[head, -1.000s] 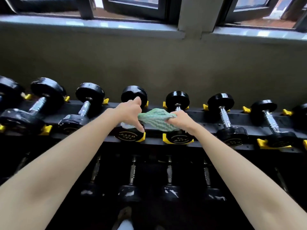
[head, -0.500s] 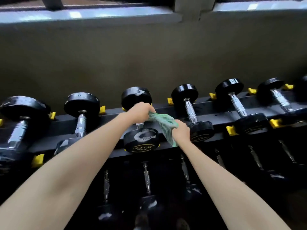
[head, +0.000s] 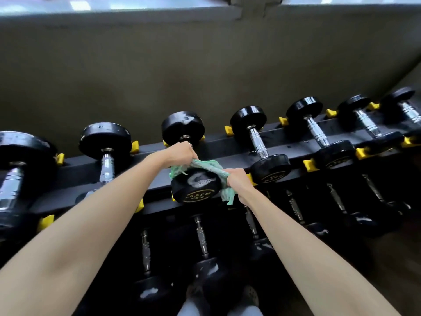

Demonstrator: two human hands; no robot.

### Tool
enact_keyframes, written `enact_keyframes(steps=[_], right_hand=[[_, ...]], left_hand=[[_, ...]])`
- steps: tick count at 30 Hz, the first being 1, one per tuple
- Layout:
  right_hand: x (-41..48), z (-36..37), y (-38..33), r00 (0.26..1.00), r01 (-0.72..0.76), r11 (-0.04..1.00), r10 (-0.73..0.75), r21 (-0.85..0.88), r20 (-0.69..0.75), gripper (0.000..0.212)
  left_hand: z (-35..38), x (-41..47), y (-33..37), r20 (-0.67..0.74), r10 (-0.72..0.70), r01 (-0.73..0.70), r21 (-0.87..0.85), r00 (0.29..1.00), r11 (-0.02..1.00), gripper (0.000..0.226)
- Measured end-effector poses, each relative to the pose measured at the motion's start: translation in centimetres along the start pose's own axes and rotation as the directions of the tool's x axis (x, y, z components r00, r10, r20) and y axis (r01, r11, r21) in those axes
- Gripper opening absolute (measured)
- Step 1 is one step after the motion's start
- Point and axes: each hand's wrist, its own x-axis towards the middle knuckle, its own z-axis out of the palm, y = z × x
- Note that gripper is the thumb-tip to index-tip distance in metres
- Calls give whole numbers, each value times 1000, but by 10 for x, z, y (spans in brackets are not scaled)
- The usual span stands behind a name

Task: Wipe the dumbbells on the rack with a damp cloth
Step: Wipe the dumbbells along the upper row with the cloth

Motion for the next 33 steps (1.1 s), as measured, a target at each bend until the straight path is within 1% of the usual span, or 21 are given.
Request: enact_keyframes(steps=[2, 4, 7, 11, 13, 17, 20, 23, 27, 30, 32, 33], right_hand=[[-9, 3, -8, 999, 17, 998, -19, -64, -27, 42], [-17, 6, -13, 997, 48, 994, -53, -98, -54, 44], [-27, 15, -16, 991, 84, 982, -99, -167, -85, 56], [-48, 32, -16, 970, 182, 941, -220, -287, -107, 58], [-55, 39, -15, 956, 238, 910, -282, -339, -84, 60], [-67, 50, -12, 930, 344, 819, -365, -459, 46, 61], [-69, 56, -8, 904, 401, 735, -413, -546, 109, 66], [-71, 58, -3, 884, 445, 706, -443, -551, 146, 70], [-76, 67, 5, 843, 512, 650, -506, -561, 183, 65], [-78, 82, 11, 817, 564, 663, -533, -491, 219, 59], [-79, 97, 17, 848, 531, 736, -455, -420, 273, 50], [-78, 104, 20, 888, 452, 806, -368, -383, 275, 44]], left_hand=[[-2, -9, -8, -21, -40, 39, -50, 999, 998, 36], [-1, -15, -15, -32, -56, 53, -70, 998, 996, 46], [7, -23, -27, -87, -69, 57, -135, 994, 989, 57], [22, -31, -51, -180, -140, 74, -329, 974, 941, 61], [31, -37, -57, -219, -194, 85, -425, 956, 901, 60], [55, -47, -68, -289, -302, 72, -602, 908, 795, 61], [71, -50, -80, -286, -343, 27, -732, 895, 681, 61], [76, -65, -75, -266, -371, -14, -828, 890, 561, 57], [82, -80, -78, -228, -397, -26, -890, 889, 455, 58], [85, -94, -78, -198, -445, -28, -932, 874, 361, 54], [83, -102, -78, -211, -493, -31, -937, 844, 347, 49], [82, -107, -81, -221, -518, -26, -934, 827, 357, 49]])
